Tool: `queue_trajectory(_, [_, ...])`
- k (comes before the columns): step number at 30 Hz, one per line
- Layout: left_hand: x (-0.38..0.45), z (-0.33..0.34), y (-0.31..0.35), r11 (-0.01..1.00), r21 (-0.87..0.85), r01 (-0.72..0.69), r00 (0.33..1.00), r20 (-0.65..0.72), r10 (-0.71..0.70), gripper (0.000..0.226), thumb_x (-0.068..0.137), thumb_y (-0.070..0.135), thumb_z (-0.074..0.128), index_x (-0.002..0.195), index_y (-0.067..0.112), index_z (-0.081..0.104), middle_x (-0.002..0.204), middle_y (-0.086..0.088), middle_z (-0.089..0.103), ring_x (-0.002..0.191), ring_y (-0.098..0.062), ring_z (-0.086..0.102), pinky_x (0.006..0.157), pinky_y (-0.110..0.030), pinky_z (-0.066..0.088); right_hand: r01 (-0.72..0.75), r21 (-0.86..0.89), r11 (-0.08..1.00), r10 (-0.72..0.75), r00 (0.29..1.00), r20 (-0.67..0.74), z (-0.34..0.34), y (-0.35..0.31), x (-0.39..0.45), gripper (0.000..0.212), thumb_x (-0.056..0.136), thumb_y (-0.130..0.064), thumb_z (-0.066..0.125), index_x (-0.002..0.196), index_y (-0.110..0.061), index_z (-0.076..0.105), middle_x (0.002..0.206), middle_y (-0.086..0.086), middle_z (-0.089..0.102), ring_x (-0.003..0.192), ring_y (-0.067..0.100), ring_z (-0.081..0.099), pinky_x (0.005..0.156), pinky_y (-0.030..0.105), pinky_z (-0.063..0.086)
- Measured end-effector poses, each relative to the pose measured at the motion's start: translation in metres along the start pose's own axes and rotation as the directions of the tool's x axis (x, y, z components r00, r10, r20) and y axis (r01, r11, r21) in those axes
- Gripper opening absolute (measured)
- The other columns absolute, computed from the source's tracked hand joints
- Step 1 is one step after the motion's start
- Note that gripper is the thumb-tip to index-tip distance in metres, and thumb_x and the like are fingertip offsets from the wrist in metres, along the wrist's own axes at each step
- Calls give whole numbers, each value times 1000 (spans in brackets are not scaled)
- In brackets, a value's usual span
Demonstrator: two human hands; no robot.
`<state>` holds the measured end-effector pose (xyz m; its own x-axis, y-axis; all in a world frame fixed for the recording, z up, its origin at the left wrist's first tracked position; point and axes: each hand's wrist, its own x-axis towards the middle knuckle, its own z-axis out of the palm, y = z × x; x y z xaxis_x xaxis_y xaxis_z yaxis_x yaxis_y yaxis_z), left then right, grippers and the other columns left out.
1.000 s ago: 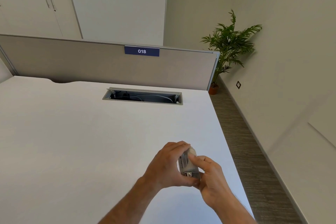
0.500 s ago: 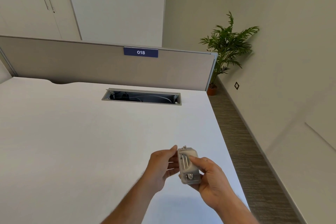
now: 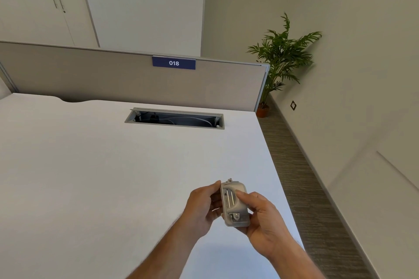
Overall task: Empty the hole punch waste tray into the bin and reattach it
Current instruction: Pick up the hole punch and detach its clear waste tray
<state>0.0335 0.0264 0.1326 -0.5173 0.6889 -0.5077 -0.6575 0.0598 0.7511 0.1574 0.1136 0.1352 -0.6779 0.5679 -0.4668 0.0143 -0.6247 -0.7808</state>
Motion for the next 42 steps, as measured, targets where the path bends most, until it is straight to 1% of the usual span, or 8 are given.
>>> queue_trajectory(6, [1,-1,1,999,37,-22,1000,11,22,33,99,37,62,90,12,82,83,-8,78,73,-20,74,69,-34,56,25,25,999,-25,1000,-6,2,-5,4,33,56,-18,89,72,-9,61,77,16,78,70,36,75,59,41,63])
queue_trajectory(11, [0,-5,-9,997,40,-64,995,-72,67,29,94,25,71,73,5,67,61,-5,62,58,-21,64,58,-33,58,52,85,995,-48,998,-48,3,-21,10,42,62,-15,84,97,2,67,75,14,80,80,44,74,65,48,66])
queue_trajectory(15, [-10,-4,-19,995,76,-66,997,55,62,29,94,20,70,70,5,74,67,-13,67,63,-24,67,59,-34,58,69,144,987,-55,994,-93,5,-33,13,50,64,-12,82,108,7,71,90,18,79,72,40,76,58,45,65])
queue_trajectory(20, [-14,3,-21,986,85,-145,989,54,141,26,95,13,67,73,5,77,67,-12,70,63,-23,67,59,-32,56,75,186,980,-54,992,-117,6,-35,16,29,82,-8,76,107,7,70,104,22,71,67,43,76,53,42,64])
queue_trajectory(27, [-13,10,-24,980,79,-181,983,45,178,30,97,5,63,72,9,78,66,-11,70,62,-21,66,58,-30,56,58,207,977,-30,990,-139,11,-38,14,37,69,-11,80,103,5,73,83,19,79,67,46,76,52,43,64])
queue_trajectory(31, [-12,14,-27,976,81,-201,979,40,198,35,100,4,59,71,13,77,64,-7,70,62,-18,64,60,-29,55,34,230,973,2,988,-152,10,-39,14,29,84,-10,75,108,5,70,107,23,71,68,44,76,53,43,64])
queue_trajectory(34, [-11,15,-29,974,89,-208,978,31,206,33,101,4,57,74,11,76,65,-6,70,65,-18,64,63,-29,54,11,240,971,26,988,-151,11,-40,14,29,85,-11,74,111,3,70,113,24,69,70,44,77,55,43,65])
queue_trajectory(42, [-6,13,-30,967,95,-234,972,53,230,38,101,3,55,72,15,76,66,-5,69,66,-18,63,65,-31,52,-40,277,960,80,987,-138,14,-46,13,34,85,-12,74,115,4,68,126,25,63,101,49,71,55,44,65])
